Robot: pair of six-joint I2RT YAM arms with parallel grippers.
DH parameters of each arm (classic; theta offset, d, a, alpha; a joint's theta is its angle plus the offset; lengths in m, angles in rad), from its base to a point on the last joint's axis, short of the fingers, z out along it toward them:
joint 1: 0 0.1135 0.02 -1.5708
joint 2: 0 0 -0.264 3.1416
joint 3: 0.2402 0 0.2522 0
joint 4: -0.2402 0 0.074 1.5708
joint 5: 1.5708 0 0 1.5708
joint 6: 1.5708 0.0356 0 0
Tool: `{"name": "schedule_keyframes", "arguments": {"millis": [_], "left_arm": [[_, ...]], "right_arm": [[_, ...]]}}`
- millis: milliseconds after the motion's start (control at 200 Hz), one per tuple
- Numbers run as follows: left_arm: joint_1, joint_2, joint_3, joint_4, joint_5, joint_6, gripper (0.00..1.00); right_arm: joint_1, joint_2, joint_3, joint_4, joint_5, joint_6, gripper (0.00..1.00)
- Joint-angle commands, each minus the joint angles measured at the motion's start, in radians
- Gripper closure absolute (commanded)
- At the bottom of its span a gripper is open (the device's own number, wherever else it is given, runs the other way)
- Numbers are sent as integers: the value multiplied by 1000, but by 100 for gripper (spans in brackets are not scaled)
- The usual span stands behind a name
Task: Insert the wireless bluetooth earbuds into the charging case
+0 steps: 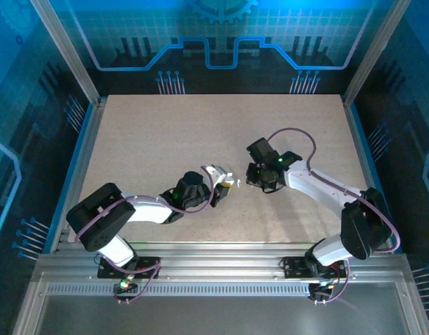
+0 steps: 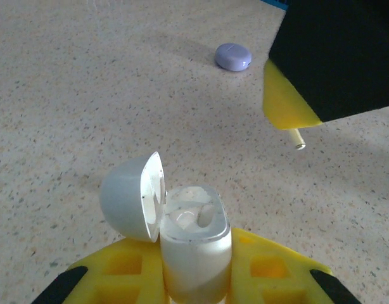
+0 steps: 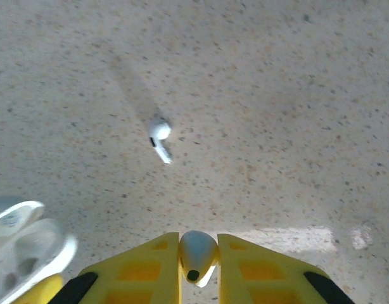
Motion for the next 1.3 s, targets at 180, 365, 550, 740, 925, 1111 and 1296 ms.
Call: {"name": "schedule_keyframes", "arguments": {"millis": [180,365,550,740,925,1111,1296], "left_arm": [[-14,25,41,39,31,47,90],[-23,40,57,55,46,67,90],[-37,29,57,84,50,92,90],[-57,31,38,162,39,142,90],[-76,36,12,252,3,206,90],[-78,44,16,271,-3,217,90],[-79,45,20,274,-12,199,90]], "right_arm": [[32,-81,-27,166,42,-115,81],[39,-147,-103,295,30,-129,81],[57,-207,-183,403,8,-166,81],[78,-257,-221,461,13,-221,81],[85,-345,-285,510,28,-236,81],[88,-384,-316,528,21,-247,81],[97,-391,-330,548,14,-255,81]]}}
